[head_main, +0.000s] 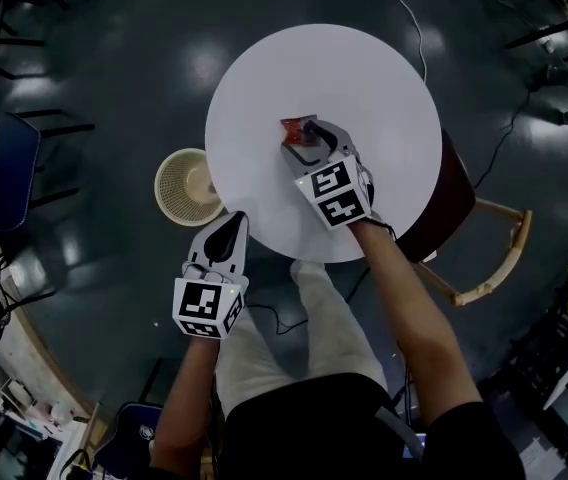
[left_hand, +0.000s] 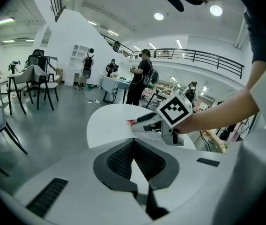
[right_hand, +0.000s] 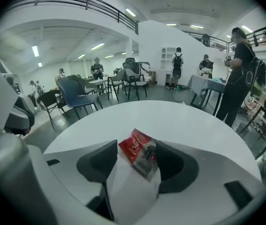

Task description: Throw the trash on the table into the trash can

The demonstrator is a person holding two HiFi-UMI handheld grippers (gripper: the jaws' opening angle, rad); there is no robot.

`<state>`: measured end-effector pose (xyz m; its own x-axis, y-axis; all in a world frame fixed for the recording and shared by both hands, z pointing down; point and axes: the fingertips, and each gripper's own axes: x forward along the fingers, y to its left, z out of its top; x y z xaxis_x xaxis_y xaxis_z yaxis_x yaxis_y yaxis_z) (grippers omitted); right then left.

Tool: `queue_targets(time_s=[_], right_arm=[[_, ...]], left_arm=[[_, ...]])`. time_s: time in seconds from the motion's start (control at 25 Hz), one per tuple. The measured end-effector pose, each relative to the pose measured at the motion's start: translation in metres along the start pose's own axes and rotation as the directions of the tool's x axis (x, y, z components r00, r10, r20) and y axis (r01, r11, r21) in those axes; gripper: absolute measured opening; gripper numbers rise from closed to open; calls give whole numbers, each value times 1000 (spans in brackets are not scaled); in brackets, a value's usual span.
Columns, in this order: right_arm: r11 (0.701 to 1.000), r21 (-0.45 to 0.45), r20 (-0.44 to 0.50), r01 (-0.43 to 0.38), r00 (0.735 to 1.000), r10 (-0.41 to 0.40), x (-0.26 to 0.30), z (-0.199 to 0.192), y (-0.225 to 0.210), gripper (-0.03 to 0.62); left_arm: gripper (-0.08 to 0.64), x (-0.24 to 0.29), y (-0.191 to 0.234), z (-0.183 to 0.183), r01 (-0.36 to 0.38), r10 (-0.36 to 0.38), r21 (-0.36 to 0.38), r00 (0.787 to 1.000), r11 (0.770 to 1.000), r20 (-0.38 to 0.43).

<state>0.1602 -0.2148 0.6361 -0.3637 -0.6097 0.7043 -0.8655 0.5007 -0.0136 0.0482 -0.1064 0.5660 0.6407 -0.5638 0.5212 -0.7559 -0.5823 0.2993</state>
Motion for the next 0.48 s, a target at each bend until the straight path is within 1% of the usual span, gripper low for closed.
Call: queue_targets(time_s=[0.16, 0.32, 0.48], right_arm=[[1000, 11, 2, 15, 1000, -15, 4, 4, -8, 244], [1000, 13, -1, 4, 1000, -4, 4, 3, -9, 232], [1000, 23, 4, 4, 1000, -4, 2, 3, -9, 213]], left_arm=[[9, 2, 1, -4, -10, 10, -3, 1000, 1000, -10], [9, 6, 1, -6, -13, 13, -4, 1000, 1000, -12], [11, 8, -6, -3, 13, -13, 7, 1000, 1000, -7]])
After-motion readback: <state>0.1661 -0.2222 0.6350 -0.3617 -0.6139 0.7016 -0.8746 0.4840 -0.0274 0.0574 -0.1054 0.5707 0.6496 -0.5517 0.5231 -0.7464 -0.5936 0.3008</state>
